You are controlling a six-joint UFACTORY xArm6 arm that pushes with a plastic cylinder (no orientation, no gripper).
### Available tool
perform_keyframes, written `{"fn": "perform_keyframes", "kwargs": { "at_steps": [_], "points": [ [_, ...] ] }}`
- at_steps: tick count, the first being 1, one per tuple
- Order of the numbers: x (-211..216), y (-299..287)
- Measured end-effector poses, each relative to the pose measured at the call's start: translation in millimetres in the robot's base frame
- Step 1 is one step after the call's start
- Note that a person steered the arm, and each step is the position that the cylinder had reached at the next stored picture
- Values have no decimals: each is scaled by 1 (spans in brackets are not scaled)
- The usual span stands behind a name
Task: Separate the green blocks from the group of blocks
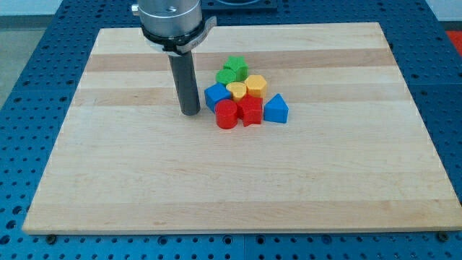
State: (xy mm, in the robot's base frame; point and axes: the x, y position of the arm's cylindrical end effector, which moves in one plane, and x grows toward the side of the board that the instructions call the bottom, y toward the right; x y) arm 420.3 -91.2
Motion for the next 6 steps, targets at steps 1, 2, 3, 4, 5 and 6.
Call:
{"fn": "perform_keyframes", "kwargs": {
  "at_steps": [1,2,3,4,5,6],
  "points": [
    [-33,-59],
    [-64,-79],
    [-58,-70],
    [-24,7],
    [-28,23],
    [-40,44]
  ]
}}
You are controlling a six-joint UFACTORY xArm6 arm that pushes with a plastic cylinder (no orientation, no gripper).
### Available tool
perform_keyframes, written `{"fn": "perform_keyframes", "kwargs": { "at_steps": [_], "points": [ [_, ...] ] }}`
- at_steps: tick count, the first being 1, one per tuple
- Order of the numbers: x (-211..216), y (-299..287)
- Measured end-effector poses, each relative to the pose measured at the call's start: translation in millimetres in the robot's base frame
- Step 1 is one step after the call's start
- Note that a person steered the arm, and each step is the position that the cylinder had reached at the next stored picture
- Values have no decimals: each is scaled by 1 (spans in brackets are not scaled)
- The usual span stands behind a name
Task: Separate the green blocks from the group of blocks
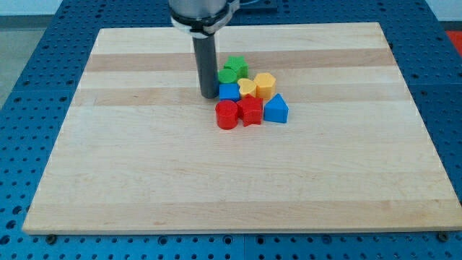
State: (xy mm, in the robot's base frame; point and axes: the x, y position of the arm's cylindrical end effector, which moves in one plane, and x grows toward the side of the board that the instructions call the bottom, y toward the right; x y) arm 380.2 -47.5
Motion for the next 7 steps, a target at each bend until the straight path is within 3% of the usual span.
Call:
{"fn": "perform_keyframes", "kwargs": {
  "at_steps": [2,4,7],
  "points": [
    [1,49],
    [1,50],
    [0,104]
  ]
}}
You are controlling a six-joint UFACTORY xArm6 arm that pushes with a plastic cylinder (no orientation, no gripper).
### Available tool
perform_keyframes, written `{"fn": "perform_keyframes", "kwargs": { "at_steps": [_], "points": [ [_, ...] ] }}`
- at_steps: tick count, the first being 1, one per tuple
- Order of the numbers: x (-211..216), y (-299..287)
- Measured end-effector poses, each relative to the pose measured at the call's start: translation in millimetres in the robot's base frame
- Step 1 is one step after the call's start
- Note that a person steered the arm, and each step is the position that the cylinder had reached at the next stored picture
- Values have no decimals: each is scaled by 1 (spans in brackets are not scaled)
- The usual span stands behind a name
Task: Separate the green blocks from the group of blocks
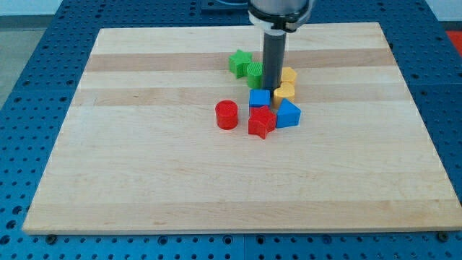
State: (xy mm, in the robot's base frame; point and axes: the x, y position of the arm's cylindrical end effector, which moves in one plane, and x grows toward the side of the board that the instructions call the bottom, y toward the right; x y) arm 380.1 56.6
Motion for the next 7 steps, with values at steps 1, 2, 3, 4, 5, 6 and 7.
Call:
{"fn": "perform_keyframes", "kwargs": {
  "at_steps": [1,2,3,4,5,6,7],
  "points": [
    [-23,5],
    [-33,8],
    [-39,8],
    [-45,-12],
    [-45,-36],
    [-45,-40],
    [-38,2]
  ]
}}
